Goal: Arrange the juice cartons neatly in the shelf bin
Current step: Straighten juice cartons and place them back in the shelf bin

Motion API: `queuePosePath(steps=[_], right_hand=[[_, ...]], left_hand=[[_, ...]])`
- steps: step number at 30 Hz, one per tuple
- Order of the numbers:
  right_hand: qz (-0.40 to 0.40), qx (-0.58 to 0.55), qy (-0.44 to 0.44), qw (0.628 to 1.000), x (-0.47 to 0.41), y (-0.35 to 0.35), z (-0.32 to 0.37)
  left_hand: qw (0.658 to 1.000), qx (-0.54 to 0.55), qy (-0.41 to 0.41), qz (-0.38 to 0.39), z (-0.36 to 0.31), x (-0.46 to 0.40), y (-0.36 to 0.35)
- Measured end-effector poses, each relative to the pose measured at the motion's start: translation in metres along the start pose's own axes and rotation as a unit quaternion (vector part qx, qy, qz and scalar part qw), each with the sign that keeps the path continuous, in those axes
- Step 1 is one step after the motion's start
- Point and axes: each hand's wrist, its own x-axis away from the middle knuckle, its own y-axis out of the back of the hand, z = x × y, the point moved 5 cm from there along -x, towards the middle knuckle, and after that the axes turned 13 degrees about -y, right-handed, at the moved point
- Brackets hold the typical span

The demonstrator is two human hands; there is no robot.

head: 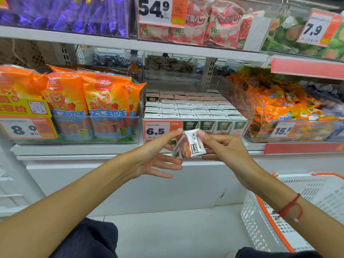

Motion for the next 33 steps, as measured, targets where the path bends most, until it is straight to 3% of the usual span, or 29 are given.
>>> queuePosePath(steps=[8,13,17,20,23,28,31,33], right_hand=[[0.023,0.009,-0.037,0.999,-0.002,-0.002,-0.004],[0.109,-0.02,-0.088,0.99,-0.001,-0.001,-0.006],[0.114,-0.035,-0.106,0.987,-0.002,0.001,-0.011],[0.083,-0.024,-0.074,0.994,-0.003,0.0,-0.008],[-0.025,0.04,-0.003,0.999,-0.004,0.001,-0.001],[-0.192,0.223,0.128,0.947,0.001,0.002,0.009],[-0.187,0.274,0.178,0.927,0.005,-0.008,0.01],[-0.151,0.267,0.171,0.936,0.002,-0.01,0.009]], left_hand=[[1.0,0.009,-0.003,-0.007,-0.002,0.002,0.001],[0.992,0.065,-0.101,-0.025,-0.015,0.001,0.002],[0.981,0.07,-0.179,-0.03,-0.024,0.002,-0.003],[0.974,0.087,-0.207,-0.037,-0.028,0.003,-0.007],[0.967,0.105,-0.219,-0.077,-0.028,0.003,-0.003],[0.963,0.11,-0.23,-0.086,-0.029,0.004,-0.008],[0.955,0.085,-0.25,-0.132,-0.027,0.002,-0.007],[0.948,0.057,-0.271,-0.154,-0.027,0.003,-0.003]])
